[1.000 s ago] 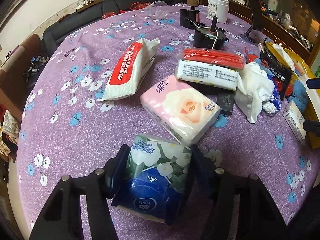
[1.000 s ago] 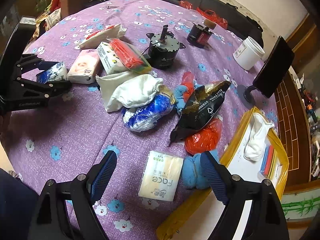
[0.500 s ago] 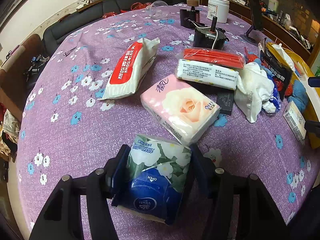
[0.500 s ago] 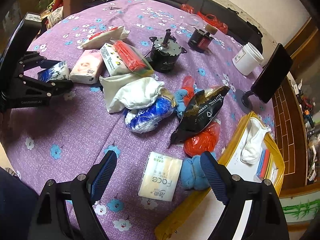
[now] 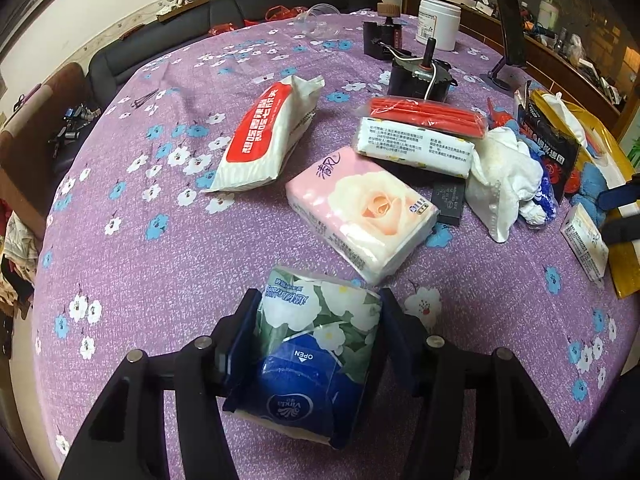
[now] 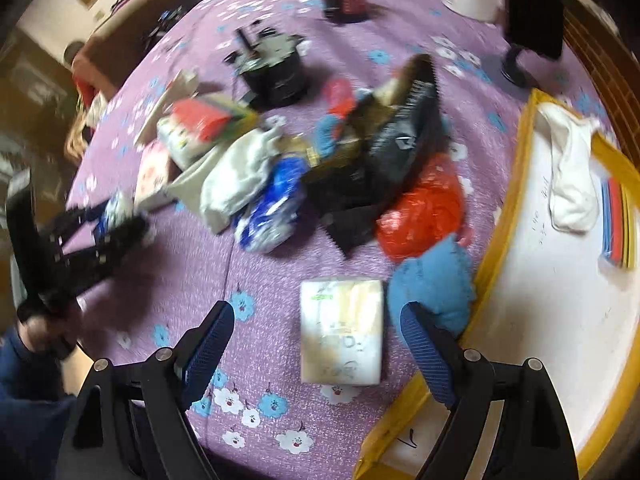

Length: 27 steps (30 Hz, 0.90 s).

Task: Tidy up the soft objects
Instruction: 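Grasp the 'Face' tissue pack with the right gripper while the left gripper holds its pack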

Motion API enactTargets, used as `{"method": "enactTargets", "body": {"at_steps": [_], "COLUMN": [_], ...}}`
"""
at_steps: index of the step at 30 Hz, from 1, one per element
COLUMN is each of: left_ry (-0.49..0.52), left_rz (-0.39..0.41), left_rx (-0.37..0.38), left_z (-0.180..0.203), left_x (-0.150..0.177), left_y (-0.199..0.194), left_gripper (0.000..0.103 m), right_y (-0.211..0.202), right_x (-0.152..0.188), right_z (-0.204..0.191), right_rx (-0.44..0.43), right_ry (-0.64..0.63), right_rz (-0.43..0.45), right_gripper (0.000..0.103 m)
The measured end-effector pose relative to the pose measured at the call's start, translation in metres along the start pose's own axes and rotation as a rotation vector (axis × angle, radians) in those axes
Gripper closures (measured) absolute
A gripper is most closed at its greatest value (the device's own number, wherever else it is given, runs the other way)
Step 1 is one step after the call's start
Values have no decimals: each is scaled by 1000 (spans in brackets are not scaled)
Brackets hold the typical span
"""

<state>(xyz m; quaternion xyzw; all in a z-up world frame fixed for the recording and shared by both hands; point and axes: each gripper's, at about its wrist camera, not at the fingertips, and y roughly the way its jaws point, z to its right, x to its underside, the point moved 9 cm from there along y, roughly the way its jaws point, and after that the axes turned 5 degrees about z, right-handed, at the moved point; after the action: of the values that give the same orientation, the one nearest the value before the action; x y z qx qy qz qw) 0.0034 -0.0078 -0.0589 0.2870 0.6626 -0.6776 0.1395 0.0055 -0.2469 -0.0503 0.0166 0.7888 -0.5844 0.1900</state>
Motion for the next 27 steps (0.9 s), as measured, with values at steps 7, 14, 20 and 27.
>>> {"method": "enactTargets", "body": {"at_steps": [7,14,20,27], "left_ry": [-29,-31,-31,-19], "left_rz": [16,36,47,71], "left_rx": [4,11,26,57], "left_z": [-4,-2,3,16], "left_x": [-3,-8,-12,-22], "left_y": [-7,-14,-20,-29], "left_gripper": [46,46,46,46], "right_y": [14,36,22,1], "right_x": [7,24,16,0], "right_z": [-12,-22,-43,-35], "right_rx": [39,117,5,-35], "right_ry": [-79,-152,-159,-116], "right_rz": [-60,-120,-44,40], "right_gripper": [24,54,54,54]}}
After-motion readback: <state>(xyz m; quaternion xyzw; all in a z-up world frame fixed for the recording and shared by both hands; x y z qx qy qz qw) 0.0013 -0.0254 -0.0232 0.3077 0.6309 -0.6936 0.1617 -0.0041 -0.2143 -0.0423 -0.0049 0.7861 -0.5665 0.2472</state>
